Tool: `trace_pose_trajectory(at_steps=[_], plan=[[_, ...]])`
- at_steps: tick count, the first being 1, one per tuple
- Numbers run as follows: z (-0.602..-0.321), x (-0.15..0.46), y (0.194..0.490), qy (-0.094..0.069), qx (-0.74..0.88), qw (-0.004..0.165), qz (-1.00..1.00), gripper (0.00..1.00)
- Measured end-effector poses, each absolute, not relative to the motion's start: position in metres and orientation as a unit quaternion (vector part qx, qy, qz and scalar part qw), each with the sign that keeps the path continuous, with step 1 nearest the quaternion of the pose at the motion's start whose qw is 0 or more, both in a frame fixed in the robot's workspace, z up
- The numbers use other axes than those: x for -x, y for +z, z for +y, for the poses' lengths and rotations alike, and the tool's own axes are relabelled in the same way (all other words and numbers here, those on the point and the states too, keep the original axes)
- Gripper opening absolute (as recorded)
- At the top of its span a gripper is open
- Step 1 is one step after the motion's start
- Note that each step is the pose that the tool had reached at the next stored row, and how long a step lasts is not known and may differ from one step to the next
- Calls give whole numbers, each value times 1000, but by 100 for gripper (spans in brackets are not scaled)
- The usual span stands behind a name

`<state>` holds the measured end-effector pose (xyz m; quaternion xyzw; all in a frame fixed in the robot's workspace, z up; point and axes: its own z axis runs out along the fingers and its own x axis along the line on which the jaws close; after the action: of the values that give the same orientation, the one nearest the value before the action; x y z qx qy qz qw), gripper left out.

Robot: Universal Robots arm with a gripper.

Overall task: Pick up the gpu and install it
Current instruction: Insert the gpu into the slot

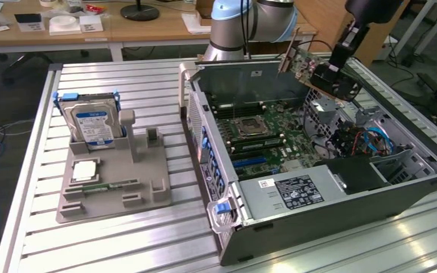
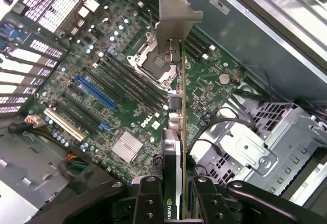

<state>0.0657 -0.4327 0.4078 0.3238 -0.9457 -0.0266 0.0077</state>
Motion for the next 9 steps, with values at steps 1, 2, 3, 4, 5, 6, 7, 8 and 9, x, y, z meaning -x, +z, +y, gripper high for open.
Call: trace_pose_trajectory(at_steps=[1, 2, 3, 4, 5, 6, 7, 8, 9], plan=[[-433, -66, 408, -27, -327, 8, -945, 27], [-433, -66, 408, -27, -327, 8, -944, 27], [-433, -66, 408, -27, -328, 8, -944, 27], [-433, -66, 408, -27, -328, 8, -944, 27], [-433, -66, 408, -27, -328, 8, -944, 27], [-433, -66, 408, -27, -328, 8, -944, 27], [-433, -66, 408, -27, -328, 8, -944, 27], [-433, -66, 408, -27, -328, 8, -944, 27], [-433, -66, 408, -27, -328, 8, -944, 27]])
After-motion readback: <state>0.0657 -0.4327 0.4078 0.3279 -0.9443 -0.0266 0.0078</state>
